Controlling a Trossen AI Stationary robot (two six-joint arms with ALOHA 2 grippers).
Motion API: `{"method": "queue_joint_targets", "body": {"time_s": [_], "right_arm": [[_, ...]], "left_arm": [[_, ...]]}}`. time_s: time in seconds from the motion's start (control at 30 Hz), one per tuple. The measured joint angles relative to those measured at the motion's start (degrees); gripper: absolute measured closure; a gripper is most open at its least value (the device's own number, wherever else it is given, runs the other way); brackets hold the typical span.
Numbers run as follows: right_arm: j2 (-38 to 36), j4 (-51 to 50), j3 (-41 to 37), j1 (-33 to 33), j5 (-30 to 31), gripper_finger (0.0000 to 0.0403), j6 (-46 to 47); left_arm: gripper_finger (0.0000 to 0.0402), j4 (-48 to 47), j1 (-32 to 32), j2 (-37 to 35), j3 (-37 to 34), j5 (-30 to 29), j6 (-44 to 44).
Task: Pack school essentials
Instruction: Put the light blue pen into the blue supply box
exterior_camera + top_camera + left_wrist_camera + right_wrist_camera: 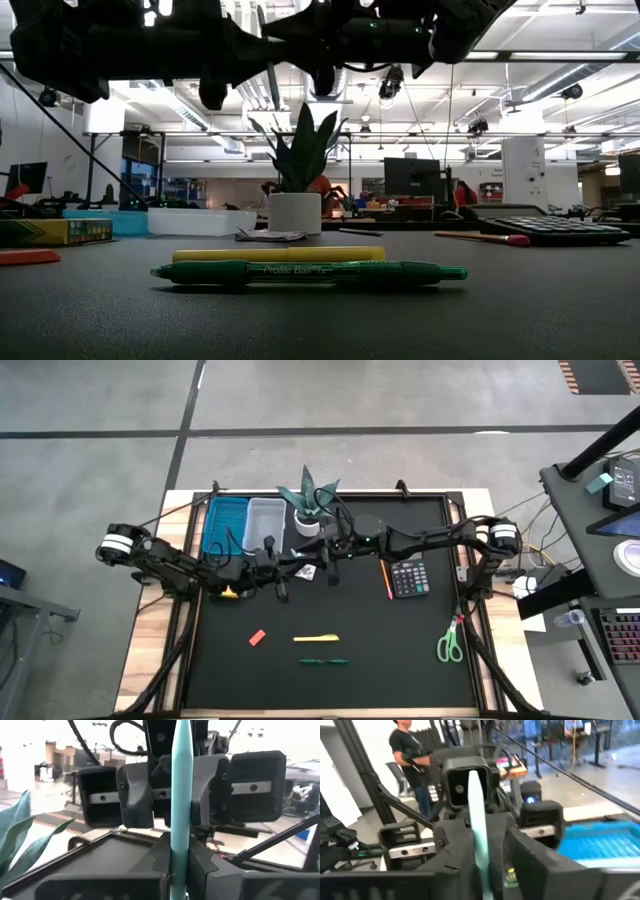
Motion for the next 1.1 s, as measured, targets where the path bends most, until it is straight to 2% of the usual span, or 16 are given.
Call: {"method": "queue_joint_targets", "body": {"time_s": [0.13,0.27,0.47,0.57,0.63,0.7,0.87,1.1], "right_arm": [[-4.05,-9.82,-0.03,-1.63,0.53,0.0221,-2.63],[-9.45,-23.16,-0.03,-3.11,1.32,0.0197,-5.11],[-17.19,-38.0,-1.61,-2.79,12.82,0.0194,-9.32],[-20.53,-38.93,-4.17,-2.26,14.83,0.0199,-9.88],[-22.68,-38.54,-6.06,-2.17,14.83,0.0203,-9.87],[-24.84,-38.28,-8.01,-2.08,14.91,0.0206,-9.7],[-28.65,-34.76,-13.16,-2.06,15.32,0.0209,-8.62],[-31.96,-29.56,-18.06,-2.06,15.3,0.0209,-7.63]], "left_arm": [[0.0395,-5.88,0.05,-1.88,0.02,-5.57,-2.72],[0.0395,-20.98,1.63,-7.45,0.19,-11.77,-8.56],[0.0395,-62.12,9.97,-16.45,6.71,-13.47,-22.83],[0.0395,-82.18,16.23,-18.03,11.07,-13.42,-27.34],[0.0395,-90.93,21.0,-18.12,13.08,-12.63,-29.4],[0.0395,-94.77,25.91,-17.94,14.62,-9.49,-29.46],[0.0395,-92.08,34.79,-15.12,15.56,-1.33,-26.56],[0.036,-91.33,38.94,-9.75,15.56,-0.8,-27.99]]}}
